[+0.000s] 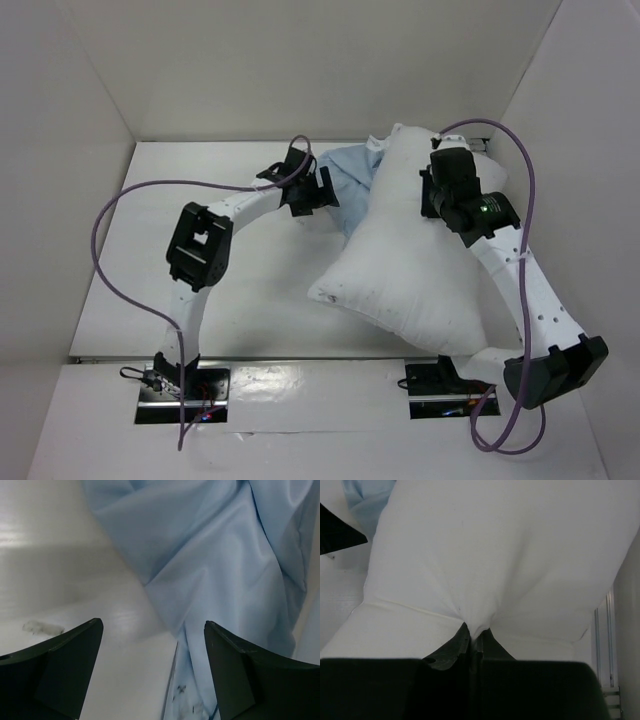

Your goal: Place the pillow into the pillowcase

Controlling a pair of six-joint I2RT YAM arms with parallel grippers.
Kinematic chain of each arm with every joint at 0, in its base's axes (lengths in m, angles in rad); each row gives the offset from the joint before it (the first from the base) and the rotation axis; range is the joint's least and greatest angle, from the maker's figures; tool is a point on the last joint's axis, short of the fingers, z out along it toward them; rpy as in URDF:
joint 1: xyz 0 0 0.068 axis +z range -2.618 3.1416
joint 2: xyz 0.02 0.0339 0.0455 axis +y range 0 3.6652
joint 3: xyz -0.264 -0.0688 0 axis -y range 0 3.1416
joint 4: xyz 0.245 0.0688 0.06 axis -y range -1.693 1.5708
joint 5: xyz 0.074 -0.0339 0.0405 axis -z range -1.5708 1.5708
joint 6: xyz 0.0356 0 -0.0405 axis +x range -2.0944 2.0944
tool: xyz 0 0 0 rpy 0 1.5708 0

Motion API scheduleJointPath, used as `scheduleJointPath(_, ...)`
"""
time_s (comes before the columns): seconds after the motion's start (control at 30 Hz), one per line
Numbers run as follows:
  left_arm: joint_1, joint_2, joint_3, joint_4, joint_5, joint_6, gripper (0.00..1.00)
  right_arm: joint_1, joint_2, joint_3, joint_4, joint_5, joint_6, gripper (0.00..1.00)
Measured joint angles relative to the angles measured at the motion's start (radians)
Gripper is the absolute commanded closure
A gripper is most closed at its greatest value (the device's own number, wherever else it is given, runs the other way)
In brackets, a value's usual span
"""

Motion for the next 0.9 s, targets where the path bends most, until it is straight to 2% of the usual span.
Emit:
scheduleJointPath(0.03,-0.007,0.037,0.040,0.000,-0.014,-0.005,0.05,-0.003,-0.009,-0.001,0.000,0.002,0.000,1.00)
scheduleJointPath(0.07,-0.013,0.075,0.090,-0.015,-0.029,-0.008,0.06,-0.008,-0.015,-0.003,0.000,0.006,-0.001,0.57)
scheduleJointPath(0.1,-0.016,0.111,0.135,-0.019,-0.042,-0.010,0.08,-0.012,-0.019,-0.003,-0.002,0.006,0.003,0.26)
scheduleJointPath(0.13,-0.020,0.155,0.197,-0.035,-0.058,-0.016,0.08,-0.020,-0.019,-0.003,-0.001,0.008,0.000,0.05)
scheduleJointPath(0.17,-0.022,0.191,0.247,-0.048,-0.071,-0.022,0.08,-0.026,-0.019,-0.002,0.000,0.008,-0.002,0.00)
scheduleJointPath(0.3,-0.028,0.332,0.458,-0.106,-0.138,-0.026,0.16,-0.039,-0.016,0.001,0.000,-0.008,-0.006,0.00)
scheduleJointPath(0.37,-0.029,0.365,0.499,-0.108,-0.162,-0.029,0.30,-0.040,-0.012,0.000,-0.001,-0.031,-0.003,0.00)
scheduleJointPath(0.43,-0.029,0.371,0.508,-0.108,-0.161,-0.026,0.56,-0.040,-0.009,0.001,0.000,-0.057,0.002,0.00)
scheduleJointPath(0.47,-0.028,0.375,0.509,-0.109,-0.158,-0.026,0.88,-0.040,-0.009,0.001,0.000,-0.072,0.005,0.00)
scheduleJointPath(0.5,-0.028,0.381,0.510,-0.111,-0.155,-0.024,1.00,-0.040,-0.008,0.000,0.000,-0.087,0.005,0.00)
scheduleJointPath(0.67,-0.017,0.359,0.433,-0.061,-0.142,-0.008,1.00,-0.039,0.008,0.001,-0.002,-0.189,0.020,0.00)
scheduleJointPath(0.77,0.009,0.224,0.225,-0.033,-0.160,-0.021,1.00,-0.019,0.051,0.004,-0.016,-0.216,0.028,0.00)
scheduleJointPath(0.9,0.108,-0.032,-0.058,-0.037,-0.167,-0.022,1.00,0.036,0.137,0.005,-0.068,-0.155,0.101,0.00)
